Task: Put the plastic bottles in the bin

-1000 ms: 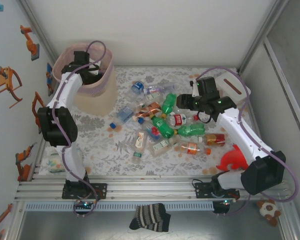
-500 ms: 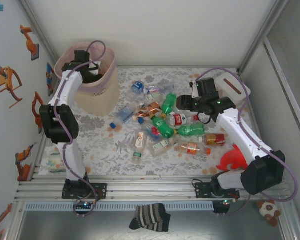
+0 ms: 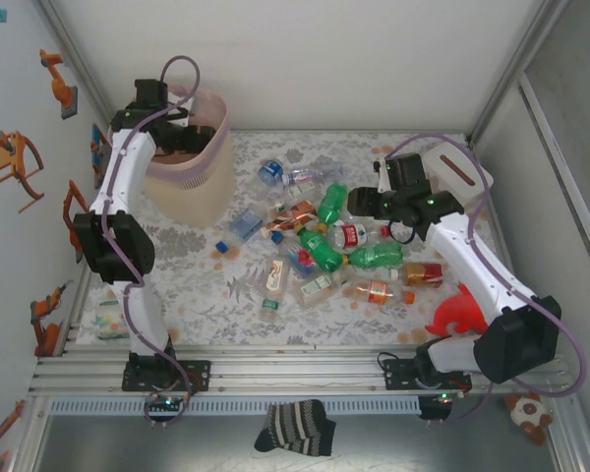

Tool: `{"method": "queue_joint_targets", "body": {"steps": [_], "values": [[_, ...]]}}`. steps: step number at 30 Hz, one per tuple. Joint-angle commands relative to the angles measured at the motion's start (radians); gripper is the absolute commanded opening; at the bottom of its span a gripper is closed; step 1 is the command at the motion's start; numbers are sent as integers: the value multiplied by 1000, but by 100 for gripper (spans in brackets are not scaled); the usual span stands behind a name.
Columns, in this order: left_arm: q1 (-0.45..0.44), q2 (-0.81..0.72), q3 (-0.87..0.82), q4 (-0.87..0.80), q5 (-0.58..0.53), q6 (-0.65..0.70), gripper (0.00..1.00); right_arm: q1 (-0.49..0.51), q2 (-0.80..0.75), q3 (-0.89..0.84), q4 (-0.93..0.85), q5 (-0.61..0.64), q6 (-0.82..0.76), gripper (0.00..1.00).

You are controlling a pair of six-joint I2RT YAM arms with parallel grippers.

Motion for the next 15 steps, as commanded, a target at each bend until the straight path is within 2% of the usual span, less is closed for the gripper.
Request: {"method": "queue_joint_targets", "body": {"steps": [1, 15], "values": [[-4, -83, 31, -37, 57, -23, 82, 8, -11, 18, -14, 21, 9, 69], [-4, -287, -75, -37, 108, -52, 82, 8, 12, 4, -39, 9, 19, 69]]}}
